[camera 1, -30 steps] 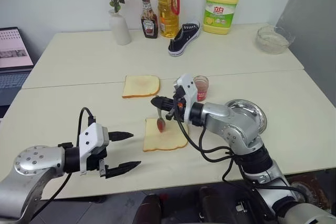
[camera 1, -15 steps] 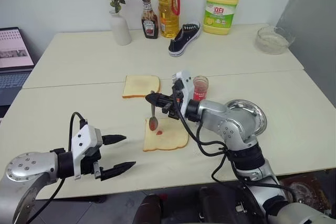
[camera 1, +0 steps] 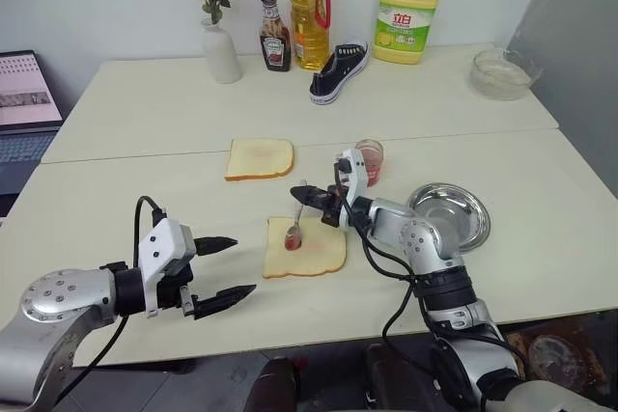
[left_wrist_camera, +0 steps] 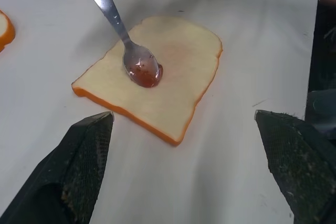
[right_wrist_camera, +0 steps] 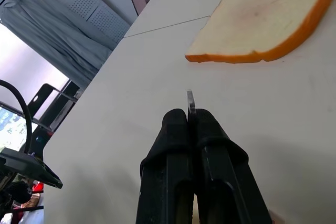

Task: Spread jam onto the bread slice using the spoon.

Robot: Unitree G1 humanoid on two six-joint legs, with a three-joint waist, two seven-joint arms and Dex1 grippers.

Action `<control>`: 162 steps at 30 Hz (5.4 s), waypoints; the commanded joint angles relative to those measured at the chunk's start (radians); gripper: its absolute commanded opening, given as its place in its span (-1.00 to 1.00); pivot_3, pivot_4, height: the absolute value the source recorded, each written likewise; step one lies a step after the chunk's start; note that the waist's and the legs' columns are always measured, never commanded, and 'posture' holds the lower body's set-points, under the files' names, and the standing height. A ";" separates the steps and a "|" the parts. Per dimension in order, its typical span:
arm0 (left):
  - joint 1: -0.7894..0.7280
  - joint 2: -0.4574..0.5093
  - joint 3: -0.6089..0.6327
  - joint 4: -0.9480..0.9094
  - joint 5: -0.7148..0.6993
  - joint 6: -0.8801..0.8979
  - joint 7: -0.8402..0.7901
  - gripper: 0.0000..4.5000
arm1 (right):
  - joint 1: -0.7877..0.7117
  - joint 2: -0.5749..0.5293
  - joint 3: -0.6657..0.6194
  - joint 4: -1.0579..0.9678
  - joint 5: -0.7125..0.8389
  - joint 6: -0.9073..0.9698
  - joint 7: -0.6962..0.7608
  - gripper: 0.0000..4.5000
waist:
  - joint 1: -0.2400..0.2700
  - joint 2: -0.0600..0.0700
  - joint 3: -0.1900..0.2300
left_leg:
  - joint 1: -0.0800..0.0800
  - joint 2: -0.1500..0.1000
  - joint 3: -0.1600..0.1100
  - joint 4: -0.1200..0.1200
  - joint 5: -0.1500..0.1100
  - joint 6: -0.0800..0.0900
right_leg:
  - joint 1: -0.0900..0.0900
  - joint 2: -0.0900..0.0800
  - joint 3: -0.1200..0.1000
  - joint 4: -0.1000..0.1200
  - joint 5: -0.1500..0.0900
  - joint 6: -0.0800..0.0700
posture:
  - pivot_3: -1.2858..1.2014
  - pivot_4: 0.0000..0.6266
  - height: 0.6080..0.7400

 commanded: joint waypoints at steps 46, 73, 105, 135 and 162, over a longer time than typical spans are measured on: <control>-0.108 0.025 -0.057 0.063 0.031 -0.051 -0.069 1.00 | -0.054 0.015 -0.129 -0.011 0.131 0.209 -0.123 -0.99 | -0.003 0.000 0.000 | 0.001 0.000 0.001 0.000 0.000 0.000 | -0.001 0.002 0.001 0.002 0.000 0.000 | 0.03 -0.52 1.00; -0.180 0.024 -0.096 0.101 0.039 -0.060 -0.081 1.00 | -0.092 -0.002 -0.282 -0.173 0.282 0.389 -0.221 -0.99 | -0.004 0.000 0.000 | 0.001 0.000 0.001 0.000 0.000 0.000 | -0.001 0.003 0.000 0.002 -0.001 0.001 | 0.03 -0.52 1.00; -0.233 0.022 -0.135 0.133 0.044 -0.068 -0.091 1.00 | -0.111 -0.096 -0.283 -0.122 0.237 0.375 -0.180 -0.99 | -0.005 0.000 0.000 | 0.001 0.000 0.001 0.000 0.000 0.000 | -0.001 0.003 0.001 0.002 -0.001 0.001 | 0.03 -0.52 1.00; -0.811 -0.376 -0.609 0.302 0.237 -0.068 0.035 1.00 | 0.267 -0.386 -0.718 -0.598 0.345 0.324 -0.424 -0.99 | 0.005 -0.001 0.000 | -0.003 -0.003 0.003 0.001 0.000 0.000 | -0.001 0.003 0.002 0.001 -0.001 0.001 | 0.03 -0.52 1.00; -0.810 -0.552 -0.664 0.396 0.342 -0.127 0.112 1.00 | 0.236 -0.342 -0.762 -0.035 0.350 -0.121 -0.307 -0.21 | 0.006 -0.001 0.000 | 0.003 -0.002 0.005 0.002 0.000 0.000 | 0.002 0.005 0.005 0.004 -0.001 0.002 | 0.03 -0.52 1.00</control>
